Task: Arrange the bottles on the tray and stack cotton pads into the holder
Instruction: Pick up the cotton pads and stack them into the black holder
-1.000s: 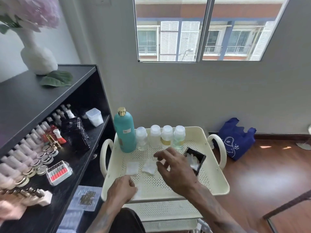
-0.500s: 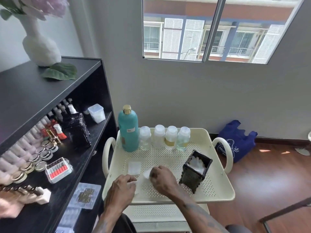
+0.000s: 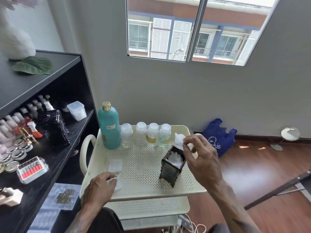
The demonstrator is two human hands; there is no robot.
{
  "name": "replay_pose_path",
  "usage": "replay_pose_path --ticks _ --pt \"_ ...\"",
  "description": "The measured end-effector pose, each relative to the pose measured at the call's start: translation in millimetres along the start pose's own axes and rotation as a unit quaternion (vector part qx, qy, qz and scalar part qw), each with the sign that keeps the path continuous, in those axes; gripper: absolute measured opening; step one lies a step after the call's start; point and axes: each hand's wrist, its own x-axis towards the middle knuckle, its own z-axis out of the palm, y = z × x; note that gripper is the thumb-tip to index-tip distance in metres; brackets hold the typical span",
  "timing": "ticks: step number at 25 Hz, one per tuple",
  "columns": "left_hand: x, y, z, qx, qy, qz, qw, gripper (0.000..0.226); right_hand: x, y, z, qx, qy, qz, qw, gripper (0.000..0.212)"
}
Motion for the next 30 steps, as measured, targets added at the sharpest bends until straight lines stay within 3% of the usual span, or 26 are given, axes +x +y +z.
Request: replay_pose_path --ticks 2,5,9,12,14,16,18,19,22,26,30 --pt "-1 1 -2 0.003 -0.002 -0.006 1.0 0.012 -6 11 15 -0.079 -0.069 -0.039 0.994 0.003" --pt "-2 1 -3 0.009 0.0 -0.025 1.0 0.013 -18 23 38 -0.15 -0.198 -0.051 0.967 0.018" --pt "-3 3 -4 0.015 -0.001 -0.034 0.999 0.015 -14 29 44 -0.189 -0.28 -0.043 0.94 0.036" --pt "-5 3 -6 0.002 -0.002 -0.031 1.0 0.015 -14 30 40 -0.147 -0.269 -0.043 0.951 0.04" --pt "-7 2 -6 -0.016 -0.002 -0.015 1.0 0.014 -22 33 35 -0.1 -0.176 -0.034 0.979 0.04" --pt "-7 2 -6 -0.053 -0.002 0.006 0.999 0.01 -24 38 29 -0.054 -0.141 0.023 0.988 0.075" --pt "-5 7 -11 -0.123 -0.01 0.005 0.992 0.008 -23 43 30 -0.014 -0.195 0.097 0.976 0.108" --pt "-5 12 -14 -0.162 -0.013 -0.003 0.987 0.01 -23 44 34 0.01 -0.223 0.128 0.966 0.112" --pt "-8 46 -26 -0.253 -0.039 -0.001 0.967 0.009 -27 46 45 0.078 -0.231 0.183 0.952 0.099" --pt "-9 137 -31 -0.332 -0.042 0.096 0.937 0.009 -34 49 46 0.098 -0.233 0.171 0.952 0.091" --pt "-11 211 -21 -0.247 0.036 0.264 0.932 0.008 -37 50 44 0.123 -0.233 0.16 0.951 0.088"
